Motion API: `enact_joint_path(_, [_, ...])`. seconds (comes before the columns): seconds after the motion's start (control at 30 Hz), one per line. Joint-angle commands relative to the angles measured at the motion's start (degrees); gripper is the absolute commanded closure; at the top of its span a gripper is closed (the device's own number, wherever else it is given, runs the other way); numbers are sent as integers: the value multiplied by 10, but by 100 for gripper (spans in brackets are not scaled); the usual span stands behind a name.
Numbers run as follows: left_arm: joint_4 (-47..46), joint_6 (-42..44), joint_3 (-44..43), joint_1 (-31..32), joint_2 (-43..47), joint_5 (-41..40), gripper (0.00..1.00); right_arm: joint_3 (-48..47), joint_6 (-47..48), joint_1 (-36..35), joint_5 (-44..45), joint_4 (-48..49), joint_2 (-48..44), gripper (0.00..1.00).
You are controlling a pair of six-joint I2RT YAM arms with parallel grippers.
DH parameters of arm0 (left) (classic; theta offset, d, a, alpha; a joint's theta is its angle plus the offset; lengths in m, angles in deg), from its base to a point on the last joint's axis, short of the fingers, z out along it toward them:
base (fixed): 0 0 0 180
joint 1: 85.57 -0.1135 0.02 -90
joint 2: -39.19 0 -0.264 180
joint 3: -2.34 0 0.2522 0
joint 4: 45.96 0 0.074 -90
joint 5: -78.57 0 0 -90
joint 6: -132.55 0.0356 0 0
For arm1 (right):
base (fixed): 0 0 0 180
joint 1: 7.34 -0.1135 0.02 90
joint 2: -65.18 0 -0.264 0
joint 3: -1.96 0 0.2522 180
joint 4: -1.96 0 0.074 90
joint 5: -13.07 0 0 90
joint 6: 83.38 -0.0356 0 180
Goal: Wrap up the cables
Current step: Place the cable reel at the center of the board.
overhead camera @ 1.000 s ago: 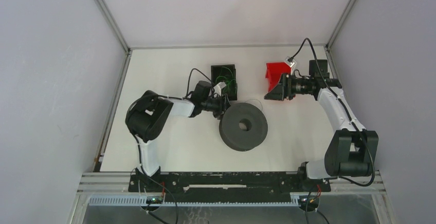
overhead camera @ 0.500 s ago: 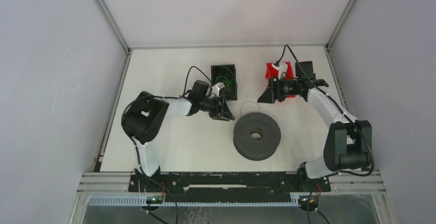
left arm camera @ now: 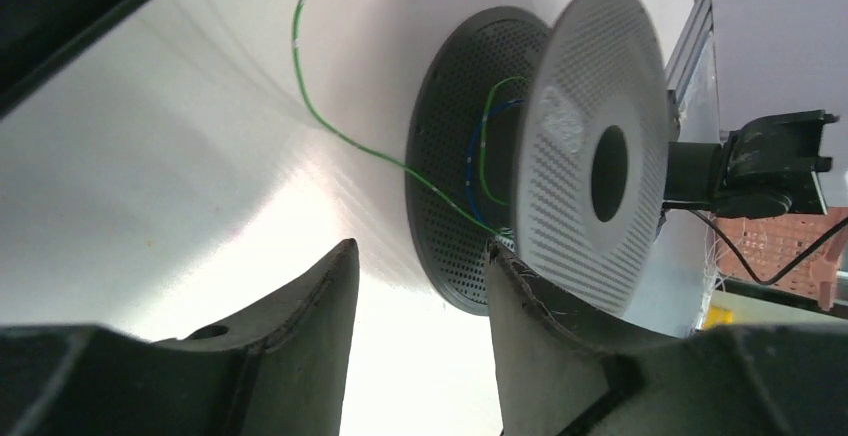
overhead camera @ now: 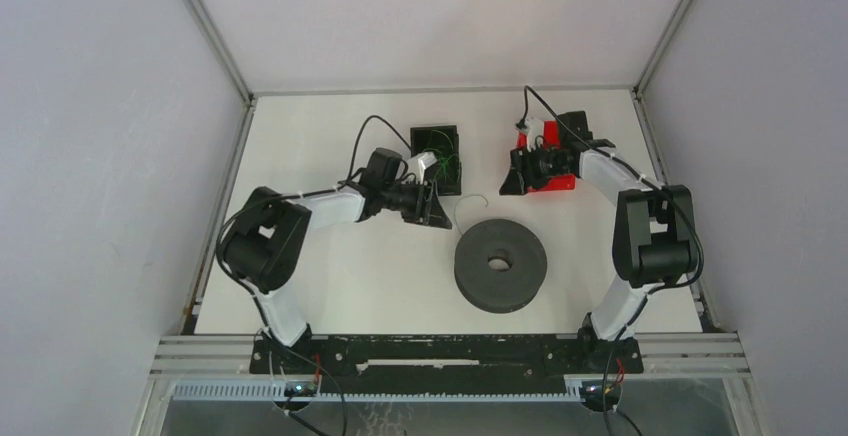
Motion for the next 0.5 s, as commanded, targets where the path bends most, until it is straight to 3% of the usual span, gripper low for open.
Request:
enact_joint_path(0.0, [-16,49,-18,-7,65,17,46,-31,37,-22,7,-6,10,38])
enact_joint_path(0.23, [1,78,-36,4,86,-109,47,-31,44,-35,29,-10,16,38])
enact_joint_path(0.47, [-18,86,-27,9,94,-127,46,-65,78,-86,60,32,47,36])
